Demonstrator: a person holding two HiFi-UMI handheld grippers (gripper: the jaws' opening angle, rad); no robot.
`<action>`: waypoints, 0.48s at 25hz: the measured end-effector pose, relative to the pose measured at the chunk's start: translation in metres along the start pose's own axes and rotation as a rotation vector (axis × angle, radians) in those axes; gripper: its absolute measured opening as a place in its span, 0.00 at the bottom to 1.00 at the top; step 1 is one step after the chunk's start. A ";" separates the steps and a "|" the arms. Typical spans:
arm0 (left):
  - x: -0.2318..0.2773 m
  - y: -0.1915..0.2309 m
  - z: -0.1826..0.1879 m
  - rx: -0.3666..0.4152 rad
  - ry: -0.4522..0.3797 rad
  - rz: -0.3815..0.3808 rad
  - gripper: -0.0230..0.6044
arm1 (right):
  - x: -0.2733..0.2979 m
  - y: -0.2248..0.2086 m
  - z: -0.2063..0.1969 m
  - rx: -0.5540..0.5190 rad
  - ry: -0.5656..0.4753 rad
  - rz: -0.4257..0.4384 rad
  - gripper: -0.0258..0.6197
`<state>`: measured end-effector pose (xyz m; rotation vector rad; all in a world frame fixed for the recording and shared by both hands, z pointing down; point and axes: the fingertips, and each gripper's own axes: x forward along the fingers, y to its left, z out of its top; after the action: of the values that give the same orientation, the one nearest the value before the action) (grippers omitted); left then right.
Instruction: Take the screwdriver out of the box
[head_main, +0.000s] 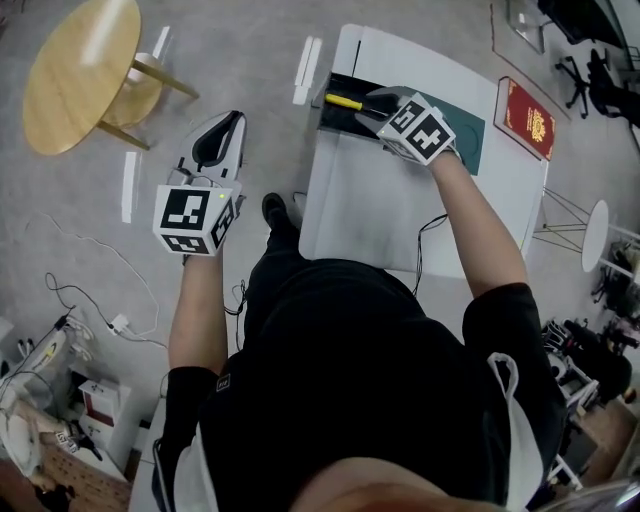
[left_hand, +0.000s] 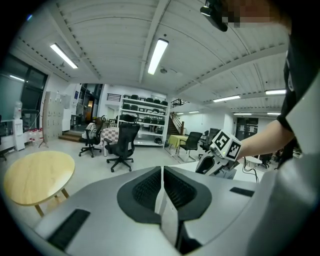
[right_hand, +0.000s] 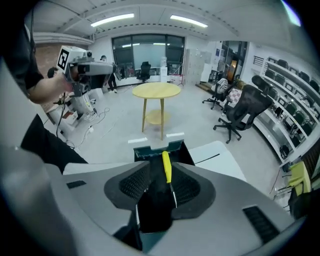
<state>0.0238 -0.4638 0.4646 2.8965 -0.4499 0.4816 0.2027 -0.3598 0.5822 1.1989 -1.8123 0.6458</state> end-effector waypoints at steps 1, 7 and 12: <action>0.002 0.002 -0.001 -0.004 0.002 -0.002 0.08 | 0.008 -0.002 -0.003 -0.015 0.031 0.004 0.26; 0.007 0.013 -0.014 -0.018 0.022 -0.007 0.08 | 0.049 -0.003 -0.026 -0.107 0.222 0.042 0.28; 0.001 0.029 -0.026 -0.042 0.036 0.008 0.08 | 0.070 -0.008 -0.032 -0.126 0.305 0.063 0.29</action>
<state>0.0081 -0.4858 0.4922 2.8421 -0.4612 0.5185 0.2085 -0.3716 0.6584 0.9090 -1.6126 0.6988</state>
